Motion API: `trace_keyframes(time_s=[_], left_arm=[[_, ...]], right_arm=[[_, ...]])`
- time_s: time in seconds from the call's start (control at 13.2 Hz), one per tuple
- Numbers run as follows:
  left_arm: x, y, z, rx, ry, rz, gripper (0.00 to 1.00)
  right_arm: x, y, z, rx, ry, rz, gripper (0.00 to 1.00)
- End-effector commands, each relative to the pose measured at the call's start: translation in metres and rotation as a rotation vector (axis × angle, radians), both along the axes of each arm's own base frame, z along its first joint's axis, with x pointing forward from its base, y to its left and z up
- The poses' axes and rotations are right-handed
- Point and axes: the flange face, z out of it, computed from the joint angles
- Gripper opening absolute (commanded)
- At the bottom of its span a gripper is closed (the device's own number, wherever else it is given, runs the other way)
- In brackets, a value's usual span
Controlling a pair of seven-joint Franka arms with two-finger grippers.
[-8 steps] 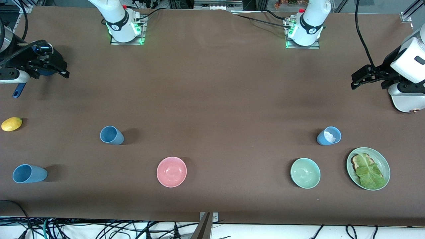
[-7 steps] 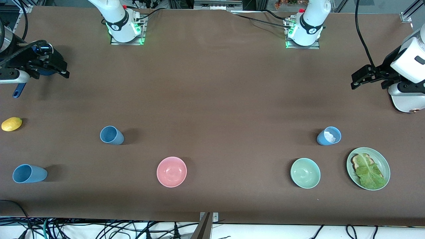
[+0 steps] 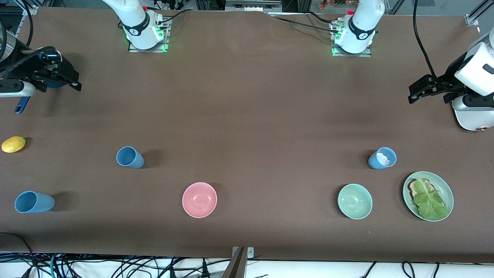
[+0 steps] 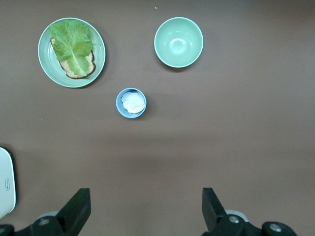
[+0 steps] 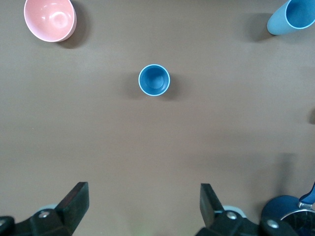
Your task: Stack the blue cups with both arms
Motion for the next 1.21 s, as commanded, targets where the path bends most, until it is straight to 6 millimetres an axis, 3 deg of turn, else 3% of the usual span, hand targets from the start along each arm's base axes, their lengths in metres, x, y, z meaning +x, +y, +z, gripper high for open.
trace_keyframes(time_s=[0.0,0.15,0.53,1.13], left_arm=[[-0.008,0.003,0.010,-0.020,-0.019,0.009,1.00],[-0.008,0.007,0.011,-0.016,-0.021,0.015,1.00],[-0.008,0.050,0.015,-0.011,-0.020,0.047,1.00],[-0.007,0.051,0.014,-0.011,-0.018,0.049,1.00]], right_arm=[[0.004,-0.001,0.005,0.011,-0.001,0.007,1.00],[0.002,0.001,0.005,0.008,0.003,0.009,1.00],[0.000,0.000,0.008,0.006,0.000,0.010,1.00],[0.001,0.000,0.004,0.006,0.010,0.009,1.00]])
